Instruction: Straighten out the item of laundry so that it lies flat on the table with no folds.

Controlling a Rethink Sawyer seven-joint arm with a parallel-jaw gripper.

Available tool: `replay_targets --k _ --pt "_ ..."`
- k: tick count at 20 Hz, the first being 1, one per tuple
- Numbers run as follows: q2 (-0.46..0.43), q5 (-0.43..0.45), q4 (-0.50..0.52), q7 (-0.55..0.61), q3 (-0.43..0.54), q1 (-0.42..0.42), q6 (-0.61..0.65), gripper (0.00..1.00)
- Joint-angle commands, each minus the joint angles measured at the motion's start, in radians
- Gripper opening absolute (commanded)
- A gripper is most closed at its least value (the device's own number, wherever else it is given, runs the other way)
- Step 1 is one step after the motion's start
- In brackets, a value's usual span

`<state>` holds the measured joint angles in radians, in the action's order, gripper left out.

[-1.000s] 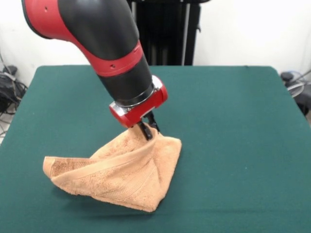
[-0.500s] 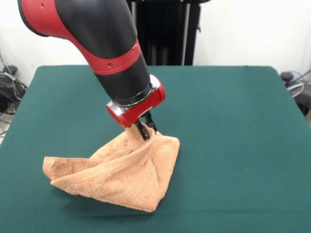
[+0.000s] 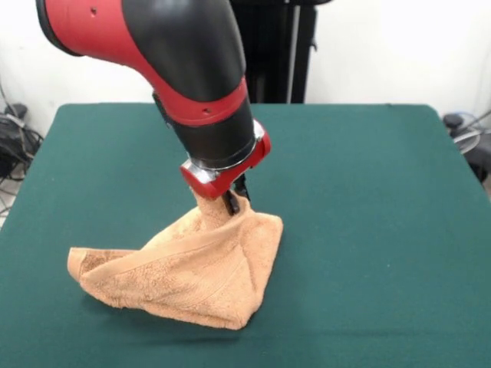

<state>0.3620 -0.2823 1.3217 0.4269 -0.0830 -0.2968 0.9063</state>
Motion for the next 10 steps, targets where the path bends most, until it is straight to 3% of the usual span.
replay_targets --k 1,10 --pt "-0.091 0.071 -0.105 0.387 -0.074 0.058 0.193 0.00" --pt "-0.095 0.077 -0.154 0.351 -0.095 0.076 0.285 0.00"
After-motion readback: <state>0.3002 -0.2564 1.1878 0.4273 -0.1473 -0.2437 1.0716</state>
